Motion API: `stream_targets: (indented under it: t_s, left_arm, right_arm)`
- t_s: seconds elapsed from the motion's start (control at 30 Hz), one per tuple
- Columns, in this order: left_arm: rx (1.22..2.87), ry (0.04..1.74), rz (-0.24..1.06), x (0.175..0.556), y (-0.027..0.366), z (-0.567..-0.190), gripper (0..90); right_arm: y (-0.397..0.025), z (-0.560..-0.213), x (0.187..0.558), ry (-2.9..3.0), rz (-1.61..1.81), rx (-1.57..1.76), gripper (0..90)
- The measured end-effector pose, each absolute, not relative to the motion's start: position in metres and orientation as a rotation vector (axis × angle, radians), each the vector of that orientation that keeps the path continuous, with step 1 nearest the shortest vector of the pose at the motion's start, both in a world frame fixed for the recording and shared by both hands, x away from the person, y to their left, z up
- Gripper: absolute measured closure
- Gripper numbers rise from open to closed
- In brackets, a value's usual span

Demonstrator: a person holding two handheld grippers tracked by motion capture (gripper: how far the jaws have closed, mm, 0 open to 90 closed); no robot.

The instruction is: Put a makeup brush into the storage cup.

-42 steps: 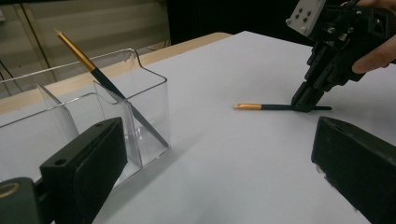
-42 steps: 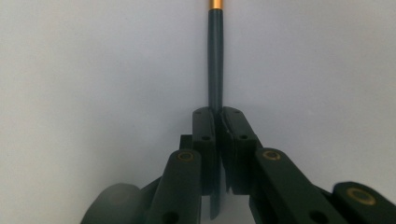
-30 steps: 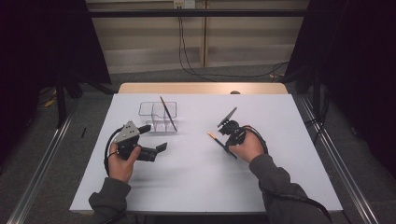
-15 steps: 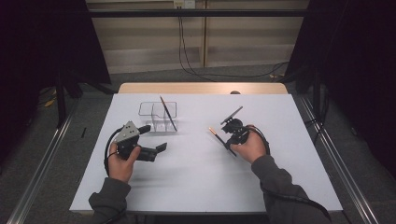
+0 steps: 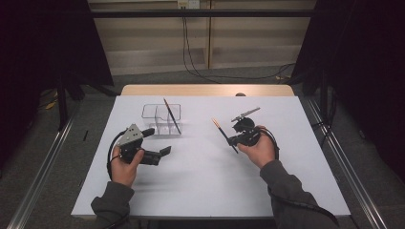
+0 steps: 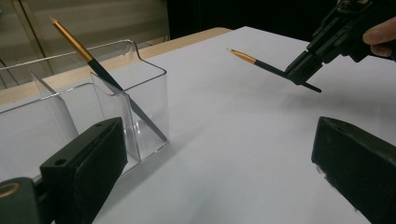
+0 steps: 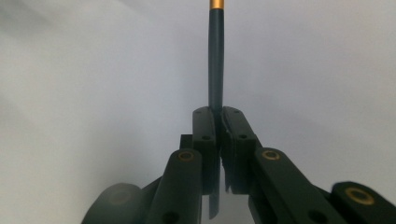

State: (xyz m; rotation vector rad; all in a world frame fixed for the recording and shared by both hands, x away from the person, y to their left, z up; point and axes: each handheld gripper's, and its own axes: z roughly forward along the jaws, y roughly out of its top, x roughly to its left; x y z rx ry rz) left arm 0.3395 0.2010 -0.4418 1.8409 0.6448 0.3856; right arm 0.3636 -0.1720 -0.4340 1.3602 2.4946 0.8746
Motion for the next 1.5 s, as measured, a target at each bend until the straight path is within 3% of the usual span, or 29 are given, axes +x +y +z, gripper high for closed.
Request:
stream_targets:
  t_s: [1.5]
  left_arm:
    - [1.823,0.631,0.333,0.343,0.190,-0.443,3.0]
  right_arm:
    - [-0.192,-0.422,0.327,2.129,1.500,1.087,85.3]
